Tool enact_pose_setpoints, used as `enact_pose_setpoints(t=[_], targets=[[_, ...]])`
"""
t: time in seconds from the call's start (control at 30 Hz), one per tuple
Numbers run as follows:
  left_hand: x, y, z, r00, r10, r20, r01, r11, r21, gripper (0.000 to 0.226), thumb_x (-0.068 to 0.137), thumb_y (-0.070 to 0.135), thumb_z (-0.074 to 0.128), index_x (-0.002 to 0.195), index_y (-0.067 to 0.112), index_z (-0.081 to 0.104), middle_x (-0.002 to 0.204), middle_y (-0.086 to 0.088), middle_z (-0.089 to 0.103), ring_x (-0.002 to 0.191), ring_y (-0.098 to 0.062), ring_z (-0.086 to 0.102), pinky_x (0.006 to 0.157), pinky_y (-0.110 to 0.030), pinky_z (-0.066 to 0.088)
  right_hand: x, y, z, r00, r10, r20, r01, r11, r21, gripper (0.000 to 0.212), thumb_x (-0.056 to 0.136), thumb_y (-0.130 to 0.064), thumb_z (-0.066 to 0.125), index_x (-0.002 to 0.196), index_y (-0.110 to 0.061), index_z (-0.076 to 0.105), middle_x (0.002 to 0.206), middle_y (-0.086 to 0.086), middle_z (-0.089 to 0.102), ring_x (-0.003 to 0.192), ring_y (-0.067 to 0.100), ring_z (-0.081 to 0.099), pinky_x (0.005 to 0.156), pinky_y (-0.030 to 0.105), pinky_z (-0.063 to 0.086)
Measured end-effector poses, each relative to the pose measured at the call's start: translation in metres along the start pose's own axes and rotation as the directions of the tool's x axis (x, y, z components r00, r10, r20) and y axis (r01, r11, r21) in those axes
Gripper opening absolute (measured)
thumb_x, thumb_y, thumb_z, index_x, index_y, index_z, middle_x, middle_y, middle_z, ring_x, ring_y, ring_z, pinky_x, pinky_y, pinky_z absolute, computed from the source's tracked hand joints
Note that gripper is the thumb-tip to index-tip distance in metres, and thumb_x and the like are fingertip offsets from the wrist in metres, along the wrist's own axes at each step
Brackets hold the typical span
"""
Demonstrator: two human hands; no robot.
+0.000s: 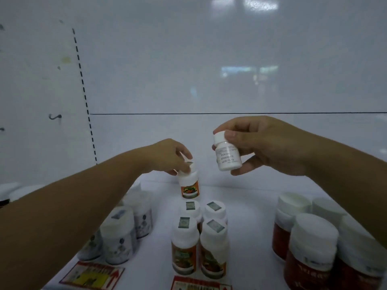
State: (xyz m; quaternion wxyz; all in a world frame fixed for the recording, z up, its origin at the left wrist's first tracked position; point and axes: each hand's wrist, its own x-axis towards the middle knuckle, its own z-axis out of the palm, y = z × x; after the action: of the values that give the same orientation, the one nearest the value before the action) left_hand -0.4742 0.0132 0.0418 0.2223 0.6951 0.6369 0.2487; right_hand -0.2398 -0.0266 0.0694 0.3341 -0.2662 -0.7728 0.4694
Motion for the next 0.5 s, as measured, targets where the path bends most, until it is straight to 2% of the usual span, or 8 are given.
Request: enact_pose_setpoints(t=[0.17, 0.33, 0.5], targets=[[0.010, -0.012, 0.015, 0.984, -0.002, 0.177, -0.011, 0.997, 0.070, 0.025, 0.074, 0.012, 0.075, 0.098, 0.016, 0.067, 0.080, 0.002, 0.057, 0.074, -0.014, 0.062, 0.076, -0.026, 0.058, -0.004, 0.002, 0.012, 1.000, 0.023, 0.008, -0.024, 0.997, 0.071, 0.032, 0.074, -0.025, 0.057, 0.104, -0.015, 0.064, 0.109, 0.011, 0.070, 0.098, 0.032, 0.068, 0.066, 0.040, 0.060], [0.010, -0.008, 0.024, 0.942, -0.038, 0.335, -0.006, 0.992, 0.129, 0.035, 0.074, 0.012, 0.076, 0.107, 0.011, 0.066, 0.105, -0.007, 0.065, 0.096, -0.022, 0.066, 0.081, -0.029, 0.058, -0.007, 0.001, 0.025, 1.000, 0.028, -0.004, -0.027, 0.984, 0.174, 0.020, 0.087, -0.011, 0.050, 0.103, -0.011, 0.062, 0.110, 0.013, 0.070, 0.100, 0.035, 0.067, 0.069, 0.043, 0.059], [0.007, -0.001, 0.026, 0.925, -0.055, 0.376, -0.004, 0.988, 0.155, 0.029, 0.077, 0.012, 0.073, 0.104, 0.013, 0.064, 0.108, -0.010, 0.067, 0.100, -0.024, 0.066, 0.085, -0.031, 0.057, -0.015, -0.002, 0.033, 0.999, 0.015, -0.036, -0.008, 0.979, 0.205, 0.023, 0.094, -0.006, 0.043, 0.105, -0.012, 0.061, 0.118, 0.015, 0.066, 0.107, 0.036, 0.064, 0.075, 0.045, 0.059]])
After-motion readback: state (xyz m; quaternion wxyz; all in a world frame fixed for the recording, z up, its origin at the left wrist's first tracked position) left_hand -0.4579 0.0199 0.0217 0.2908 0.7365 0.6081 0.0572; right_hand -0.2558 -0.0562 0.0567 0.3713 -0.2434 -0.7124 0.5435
